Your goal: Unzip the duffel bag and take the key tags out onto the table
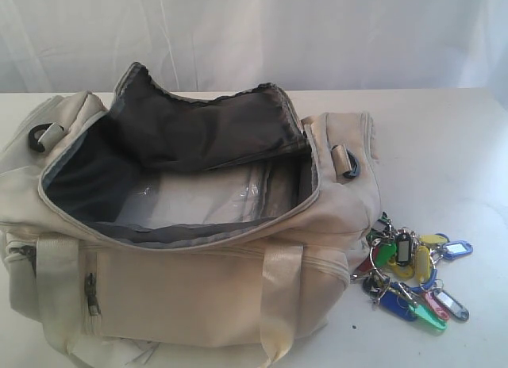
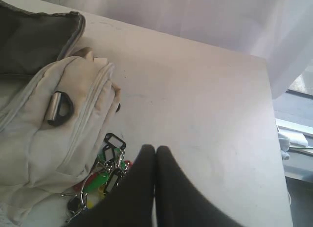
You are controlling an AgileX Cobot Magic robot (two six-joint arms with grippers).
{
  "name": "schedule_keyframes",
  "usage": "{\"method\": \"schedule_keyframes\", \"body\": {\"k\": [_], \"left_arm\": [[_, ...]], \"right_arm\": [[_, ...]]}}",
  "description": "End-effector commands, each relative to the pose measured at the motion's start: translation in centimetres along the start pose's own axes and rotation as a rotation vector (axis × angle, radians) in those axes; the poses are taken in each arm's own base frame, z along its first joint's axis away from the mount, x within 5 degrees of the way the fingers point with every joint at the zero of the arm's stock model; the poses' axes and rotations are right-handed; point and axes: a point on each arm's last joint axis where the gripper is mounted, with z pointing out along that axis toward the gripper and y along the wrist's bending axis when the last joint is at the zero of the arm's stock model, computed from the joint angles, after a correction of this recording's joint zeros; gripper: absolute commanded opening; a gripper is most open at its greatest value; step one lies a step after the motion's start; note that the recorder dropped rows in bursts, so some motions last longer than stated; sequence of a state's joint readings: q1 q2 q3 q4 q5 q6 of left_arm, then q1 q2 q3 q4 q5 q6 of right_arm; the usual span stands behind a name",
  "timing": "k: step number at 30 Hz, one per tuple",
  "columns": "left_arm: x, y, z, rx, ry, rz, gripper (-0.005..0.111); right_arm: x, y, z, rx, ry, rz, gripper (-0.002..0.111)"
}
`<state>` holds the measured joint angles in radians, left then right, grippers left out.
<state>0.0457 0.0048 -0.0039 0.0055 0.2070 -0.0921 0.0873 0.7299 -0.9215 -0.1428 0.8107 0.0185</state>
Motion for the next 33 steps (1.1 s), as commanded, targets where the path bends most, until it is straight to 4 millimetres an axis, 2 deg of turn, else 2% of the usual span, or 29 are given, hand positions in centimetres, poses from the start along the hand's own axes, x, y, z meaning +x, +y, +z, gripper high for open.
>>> {"method": "schedule_keyframes", "body": {"k": [1, 19, 24, 33], "left_arm": [[0.1, 0.0, 0.0, -0.005, -0.006, 0.001, 0.000], [0.1, 0.0, 0.0, -0.005, -0.006, 0.001, 0.000], [0.1, 0.0, 0.0, -0.005, -0.006, 0.001, 0.000], [0.1, 0.0, 0.0, -0.005, -0.006, 0.001, 0.000]], "right_arm": [[0.1, -0.2, -0.1, 0.013, -0.005, 0.003, 0.000], [0.1, 0.0, -0.2, 0.002, -0.010, 0.000, 0.000], [0.2, 0.2, -1.9, -0.022, -0.073, -0.008, 0.000], [1.2, -0.3, -6.1, -0.013, -0.223, 0.011, 0.000]]}}
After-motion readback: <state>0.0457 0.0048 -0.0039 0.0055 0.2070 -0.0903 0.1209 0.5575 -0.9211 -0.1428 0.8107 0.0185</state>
